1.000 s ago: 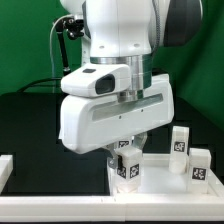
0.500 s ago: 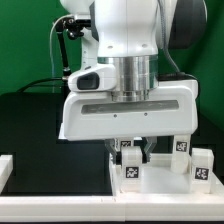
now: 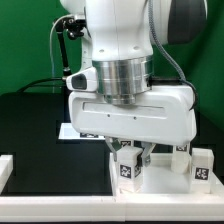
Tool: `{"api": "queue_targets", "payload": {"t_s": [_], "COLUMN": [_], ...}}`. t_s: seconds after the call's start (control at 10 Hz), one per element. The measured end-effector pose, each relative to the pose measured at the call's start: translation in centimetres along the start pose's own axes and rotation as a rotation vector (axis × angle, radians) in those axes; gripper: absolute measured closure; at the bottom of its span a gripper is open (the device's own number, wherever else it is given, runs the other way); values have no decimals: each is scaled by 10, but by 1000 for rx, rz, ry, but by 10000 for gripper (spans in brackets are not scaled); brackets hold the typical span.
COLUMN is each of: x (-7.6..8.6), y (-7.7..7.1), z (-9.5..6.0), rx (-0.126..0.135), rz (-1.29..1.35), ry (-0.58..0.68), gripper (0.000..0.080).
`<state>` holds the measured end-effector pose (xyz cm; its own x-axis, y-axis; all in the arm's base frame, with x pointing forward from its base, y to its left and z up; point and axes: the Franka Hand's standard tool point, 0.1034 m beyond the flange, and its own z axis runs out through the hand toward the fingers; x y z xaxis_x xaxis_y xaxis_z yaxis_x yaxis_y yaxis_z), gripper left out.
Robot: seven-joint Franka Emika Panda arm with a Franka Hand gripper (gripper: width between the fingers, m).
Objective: Assemble square table
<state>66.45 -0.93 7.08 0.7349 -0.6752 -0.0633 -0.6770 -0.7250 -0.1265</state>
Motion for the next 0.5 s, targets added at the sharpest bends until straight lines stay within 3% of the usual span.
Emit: {"api": "queue_targets", "payload": {"t_s": [0.3,0.4,0.5], "x": [-4,-7,-5], "y": [-3,-6,-9], "z": [2,4,4], "rx": [-4,6,35], "rz": [303,503,720], "ry": [-4,-18,-31], "gripper": [508,508,508]}}
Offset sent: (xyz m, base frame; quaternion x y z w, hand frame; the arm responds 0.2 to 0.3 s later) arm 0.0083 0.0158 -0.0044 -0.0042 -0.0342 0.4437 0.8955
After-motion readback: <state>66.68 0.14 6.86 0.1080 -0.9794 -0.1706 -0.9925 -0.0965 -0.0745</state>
